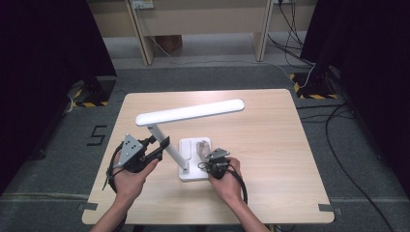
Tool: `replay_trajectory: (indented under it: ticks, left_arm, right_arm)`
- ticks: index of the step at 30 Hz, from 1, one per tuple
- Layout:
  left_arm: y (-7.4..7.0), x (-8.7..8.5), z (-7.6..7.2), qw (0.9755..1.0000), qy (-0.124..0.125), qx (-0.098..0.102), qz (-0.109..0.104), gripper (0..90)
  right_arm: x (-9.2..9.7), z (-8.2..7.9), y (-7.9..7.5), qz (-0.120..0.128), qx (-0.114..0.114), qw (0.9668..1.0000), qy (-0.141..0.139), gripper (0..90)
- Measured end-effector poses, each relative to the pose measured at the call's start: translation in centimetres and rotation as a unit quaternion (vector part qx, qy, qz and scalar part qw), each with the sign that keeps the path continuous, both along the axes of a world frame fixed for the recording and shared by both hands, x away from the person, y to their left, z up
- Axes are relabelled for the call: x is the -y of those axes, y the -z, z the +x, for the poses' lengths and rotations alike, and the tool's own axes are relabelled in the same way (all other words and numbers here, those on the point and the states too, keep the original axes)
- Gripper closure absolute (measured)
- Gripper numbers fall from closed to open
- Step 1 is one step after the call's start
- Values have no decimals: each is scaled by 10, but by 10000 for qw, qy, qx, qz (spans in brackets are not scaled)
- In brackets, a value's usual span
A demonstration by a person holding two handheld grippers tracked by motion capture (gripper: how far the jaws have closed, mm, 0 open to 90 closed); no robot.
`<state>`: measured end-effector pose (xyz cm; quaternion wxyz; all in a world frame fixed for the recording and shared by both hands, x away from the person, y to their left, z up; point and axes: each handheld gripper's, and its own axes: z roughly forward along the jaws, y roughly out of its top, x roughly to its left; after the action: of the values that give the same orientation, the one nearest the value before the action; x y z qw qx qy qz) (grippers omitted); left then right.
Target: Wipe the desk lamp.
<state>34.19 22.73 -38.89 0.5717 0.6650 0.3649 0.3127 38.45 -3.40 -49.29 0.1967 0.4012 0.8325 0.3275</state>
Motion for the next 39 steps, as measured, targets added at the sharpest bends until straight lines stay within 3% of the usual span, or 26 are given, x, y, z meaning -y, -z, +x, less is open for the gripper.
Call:
replay_trajectory:
  ticks: [1,3,7,10,12,16,18,21,23,24,28,31,35,39]
  left_arm:
    - [0,0,0,10000,3,-1,1,585]
    - [0,0,0,10000,-2,11,7,585]
    - [1,0,0,10000,0,12,0,585]
    - [0,0,0,10000,-8,5,31,584]
    - [1,1,0,10000,-5,16,40,584]
    - [1,0,0,10000,19,12,21,583]
    - [1,0,0,10000,23,15,19,584]
    - [2,1,0,10000,7,26,9,584]
    - [2,1,0,10000,-6,32,4,584]
    - [2,0,0,10000,-1,35,15,584]
    - [2,1,0,10000,-3,24,15,584]
    - [2,0,0,10000,2,33,21,583]
    - [2,0,0,10000,19,15,40,582]
    - [2,0,1,10000,41,23,52,581]
  right_arm:
    - [3,2,-1,-91,49,9999,125,790]
    - [3,4,-3,121,25,9997,195,789]
    - [-20,5,-11,492,280,9982,-182,786]
    - [-42,8,-8,608,184,9970,-449,786]
    - [-50,11,-1,622,87,9969,-470,786]
    - [-42,16,7,623,32,9976,-304,787]
    - [-30,18,5,323,158,9993,-137,788]
    - [-14,22,1,80,204,9996,160,787]
    - [-9,26,-3,46,278,9992,273,787]
    - [-10,28,-7,152,323,9990,274,787]
    - [-34,38,-20,703,401,9963,-275,784]
    - [-63,51,-19,1078,222,9906,-808,784]
    - [-81,57,-5,1003,-80,9899,-1000,784]
    - [-64,56,3,817,34,9943,-689,784]
